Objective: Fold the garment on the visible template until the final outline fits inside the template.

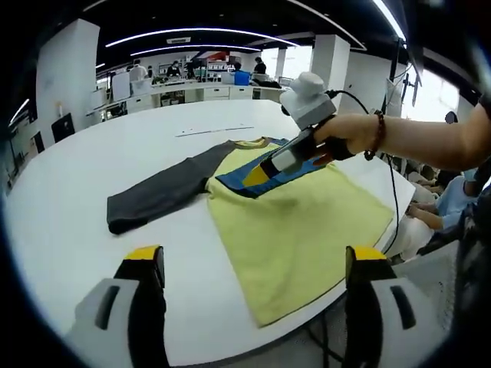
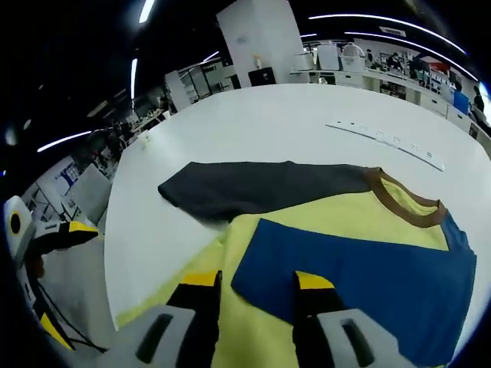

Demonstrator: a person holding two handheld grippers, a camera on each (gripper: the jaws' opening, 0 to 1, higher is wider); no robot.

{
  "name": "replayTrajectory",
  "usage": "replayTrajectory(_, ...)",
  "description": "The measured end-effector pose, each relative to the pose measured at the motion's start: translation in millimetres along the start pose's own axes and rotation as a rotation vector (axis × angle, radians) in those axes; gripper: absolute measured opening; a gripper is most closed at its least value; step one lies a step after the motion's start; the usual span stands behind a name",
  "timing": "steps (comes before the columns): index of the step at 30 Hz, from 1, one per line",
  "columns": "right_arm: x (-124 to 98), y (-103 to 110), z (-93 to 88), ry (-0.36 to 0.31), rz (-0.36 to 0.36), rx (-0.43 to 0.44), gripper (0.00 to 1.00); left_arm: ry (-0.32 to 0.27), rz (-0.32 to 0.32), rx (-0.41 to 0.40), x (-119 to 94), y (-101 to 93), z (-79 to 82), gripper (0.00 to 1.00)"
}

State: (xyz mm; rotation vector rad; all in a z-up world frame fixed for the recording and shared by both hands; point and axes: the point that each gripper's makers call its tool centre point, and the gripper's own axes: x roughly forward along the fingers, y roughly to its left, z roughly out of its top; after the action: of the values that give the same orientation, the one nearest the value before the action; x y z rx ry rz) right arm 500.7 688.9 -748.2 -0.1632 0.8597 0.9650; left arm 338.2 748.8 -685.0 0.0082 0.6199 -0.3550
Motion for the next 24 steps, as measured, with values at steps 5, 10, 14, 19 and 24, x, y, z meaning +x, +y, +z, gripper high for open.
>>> replayTrajectory(5,-4.0,-10.4,1.4,-0.024,-0.041,-0.003,0.65,0.0,0.004,0.007,0.7,1.9,0.9,0.99)
replayTrajectory(10,-11.1,-23.8,1.5,-0.039,-0.084,0.008,0.83,0.006,0.003,0.015,1.8,2.3,0.3,0.99)
replayTrajectory(14,-19.7,-37.0,0.6,-0.049,-0.117,0.028,0.89,0.008,0.001,0.017,2.2,1.9,0.7,0.99)
replayTrajectory(19,-32.0,-55.7,-1.4,-0.065,-0.165,0.062,0.95,0.007,0.004,0.018,2.5,2.5,1.8,0.99)
replayTrajectory(24,-42.3,-71.3,-7.4,-0.068,-0.197,0.095,0.98,0.009,0.003,0.022,2.2,2.0,1.7,0.99)
